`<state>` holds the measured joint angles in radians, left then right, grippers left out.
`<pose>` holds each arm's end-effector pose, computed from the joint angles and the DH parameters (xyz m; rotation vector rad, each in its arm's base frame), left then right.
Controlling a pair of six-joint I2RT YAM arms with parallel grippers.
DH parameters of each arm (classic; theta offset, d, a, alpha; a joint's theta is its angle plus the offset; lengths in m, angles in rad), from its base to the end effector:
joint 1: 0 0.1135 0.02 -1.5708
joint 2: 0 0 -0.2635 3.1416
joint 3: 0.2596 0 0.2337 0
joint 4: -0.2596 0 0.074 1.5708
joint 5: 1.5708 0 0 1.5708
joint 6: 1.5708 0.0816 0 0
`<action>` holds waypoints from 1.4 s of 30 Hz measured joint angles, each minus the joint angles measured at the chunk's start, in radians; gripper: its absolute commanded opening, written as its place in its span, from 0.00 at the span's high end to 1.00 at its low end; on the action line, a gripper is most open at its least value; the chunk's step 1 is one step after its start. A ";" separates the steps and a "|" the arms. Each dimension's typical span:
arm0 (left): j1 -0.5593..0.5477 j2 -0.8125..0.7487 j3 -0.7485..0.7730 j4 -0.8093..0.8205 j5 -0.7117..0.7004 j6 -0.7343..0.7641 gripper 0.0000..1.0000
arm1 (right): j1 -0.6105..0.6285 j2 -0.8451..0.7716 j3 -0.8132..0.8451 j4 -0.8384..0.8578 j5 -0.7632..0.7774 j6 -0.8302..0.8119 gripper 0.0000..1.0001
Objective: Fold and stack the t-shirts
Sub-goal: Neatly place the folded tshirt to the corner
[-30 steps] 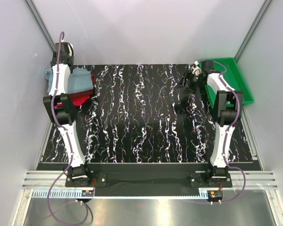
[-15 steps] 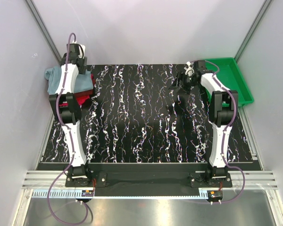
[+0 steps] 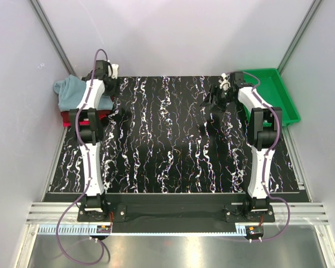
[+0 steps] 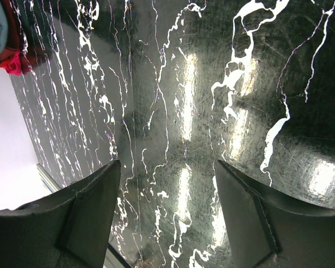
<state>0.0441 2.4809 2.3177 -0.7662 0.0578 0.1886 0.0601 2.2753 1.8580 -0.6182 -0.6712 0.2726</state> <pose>0.5534 0.0197 0.1731 0.2043 2.4898 0.0246 0.4879 0.0802 0.1590 0.0280 2.5656 0.9945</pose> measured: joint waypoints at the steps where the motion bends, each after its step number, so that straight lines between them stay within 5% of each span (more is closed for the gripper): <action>1: -0.010 0.000 0.005 -0.004 0.018 -0.003 0.37 | 0.000 0.000 0.000 0.000 0.000 0.000 0.24; 8: -0.065 -0.018 0.019 -0.011 0.158 -0.041 0.30 | 0.006 0.000 0.000 0.000 0.001 -0.002 0.23; 13: -0.089 -0.100 0.019 -0.006 0.129 -0.055 0.30 | 0.006 -0.006 0.000 0.000 0.001 -0.008 0.23; 30: 0.082 -0.097 0.061 0.166 -0.499 0.080 0.36 | 0.006 -0.064 -0.014 -0.007 0.000 -0.035 0.23; 42: 0.102 -0.057 0.060 0.240 -0.633 0.156 0.45 | 0.006 -0.070 -0.035 -0.008 0.008 -0.037 0.23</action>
<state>0.1463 2.4241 2.3779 -0.5259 -0.5751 0.3443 0.0662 2.2055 1.8233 -0.6266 -0.6632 0.2352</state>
